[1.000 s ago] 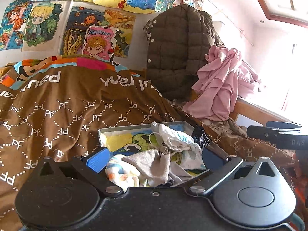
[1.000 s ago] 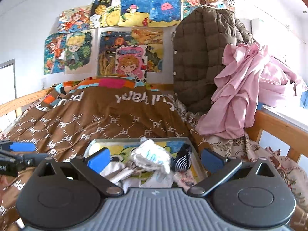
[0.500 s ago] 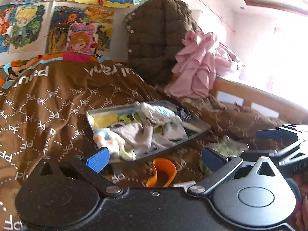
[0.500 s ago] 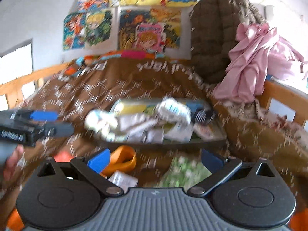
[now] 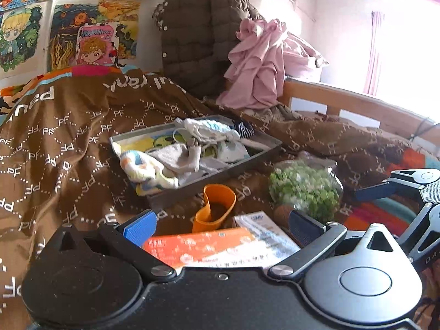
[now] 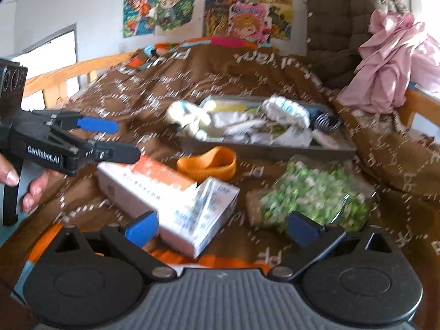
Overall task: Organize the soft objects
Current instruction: 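Move both open tools back toward the orange cup and white item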
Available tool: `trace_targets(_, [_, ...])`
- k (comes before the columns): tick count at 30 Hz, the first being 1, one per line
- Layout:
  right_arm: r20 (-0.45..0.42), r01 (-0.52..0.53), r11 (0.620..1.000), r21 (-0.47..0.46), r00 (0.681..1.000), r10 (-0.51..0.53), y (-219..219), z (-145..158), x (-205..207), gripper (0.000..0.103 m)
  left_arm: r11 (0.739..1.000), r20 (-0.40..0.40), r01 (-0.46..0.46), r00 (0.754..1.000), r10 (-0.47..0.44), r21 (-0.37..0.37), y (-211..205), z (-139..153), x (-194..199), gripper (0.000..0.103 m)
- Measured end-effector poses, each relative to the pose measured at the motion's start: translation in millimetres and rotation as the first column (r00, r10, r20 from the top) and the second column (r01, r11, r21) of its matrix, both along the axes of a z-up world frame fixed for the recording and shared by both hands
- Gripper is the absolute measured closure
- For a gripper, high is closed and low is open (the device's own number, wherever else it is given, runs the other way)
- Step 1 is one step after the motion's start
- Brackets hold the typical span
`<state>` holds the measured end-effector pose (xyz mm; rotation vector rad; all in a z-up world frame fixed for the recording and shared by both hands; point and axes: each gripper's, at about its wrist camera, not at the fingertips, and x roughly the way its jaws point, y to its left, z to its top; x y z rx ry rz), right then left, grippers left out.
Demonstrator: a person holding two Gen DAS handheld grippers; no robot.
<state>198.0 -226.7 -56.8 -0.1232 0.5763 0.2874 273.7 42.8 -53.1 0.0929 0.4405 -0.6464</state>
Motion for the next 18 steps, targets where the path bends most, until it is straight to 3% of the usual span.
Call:
trace_targets(7, [-0.074,-0.067,0.998,-0.008,0.995,0.067,6.0,-17.4,-6.9,0.0,0.999,-0.025,0.027,0.999,-0.025,0.046,5.1,-8.4,-9.8,0.001])
trace_targets(18, [-0.165,-0.078,0.997,0.014,0.983,0.08,4.6,-33.6,-1.4,0.0,0.993,-0.023,0.075,0.997,-0.073,0.09,-6.6,-3.9,5.8,0.001])
